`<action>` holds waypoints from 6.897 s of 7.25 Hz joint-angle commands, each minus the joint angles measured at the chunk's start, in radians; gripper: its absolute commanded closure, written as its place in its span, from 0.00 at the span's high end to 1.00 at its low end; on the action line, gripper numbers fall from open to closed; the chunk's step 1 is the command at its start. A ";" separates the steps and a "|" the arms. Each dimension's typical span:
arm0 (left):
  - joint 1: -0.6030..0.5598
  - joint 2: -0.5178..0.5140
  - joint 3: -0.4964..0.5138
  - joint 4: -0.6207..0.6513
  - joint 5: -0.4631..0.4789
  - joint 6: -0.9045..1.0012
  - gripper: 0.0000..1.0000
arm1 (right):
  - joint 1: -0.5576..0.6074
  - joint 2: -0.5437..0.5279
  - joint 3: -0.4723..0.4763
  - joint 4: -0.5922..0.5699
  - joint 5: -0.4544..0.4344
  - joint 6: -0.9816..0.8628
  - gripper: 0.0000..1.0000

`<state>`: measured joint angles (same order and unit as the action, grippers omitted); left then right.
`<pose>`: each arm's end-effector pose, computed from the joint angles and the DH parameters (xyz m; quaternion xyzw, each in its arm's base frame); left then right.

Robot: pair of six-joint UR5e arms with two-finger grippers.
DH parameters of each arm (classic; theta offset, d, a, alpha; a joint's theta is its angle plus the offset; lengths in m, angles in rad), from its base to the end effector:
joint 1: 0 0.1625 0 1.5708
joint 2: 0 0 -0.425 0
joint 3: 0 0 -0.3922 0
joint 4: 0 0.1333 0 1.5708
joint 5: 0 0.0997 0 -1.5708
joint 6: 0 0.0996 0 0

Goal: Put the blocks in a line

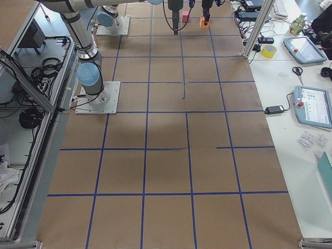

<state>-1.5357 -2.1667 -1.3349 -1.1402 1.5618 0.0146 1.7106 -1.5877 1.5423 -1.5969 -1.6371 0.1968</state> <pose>-0.1091 -0.7163 0.2838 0.0101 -0.9993 0.0354 0.0036 0.1939 -0.4687 0.5132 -0.0296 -0.9984 0.0408 0.0267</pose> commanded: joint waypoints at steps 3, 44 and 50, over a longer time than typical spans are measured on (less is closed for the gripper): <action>0.164 0.022 -0.070 0.007 0.030 0.243 0.05 | 0.000 0.000 0.002 0.006 -0.003 -0.002 1.00; 0.094 0.313 -0.032 -0.321 0.034 0.236 0.76 | 0.004 0.000 0.004 0.005 0.007 0.001 1.00; -0.121 0.519 -0.030 -0.454 0.060 0.143 0.77 | 0.004 0.000 0.004 0.006 0.005 0.001 1.00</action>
<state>-1.6474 -1.6808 -1.3474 -1.5878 1.6608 0.1574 1.7150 -1.5883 1.5462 -1.5908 -1.6317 0.1979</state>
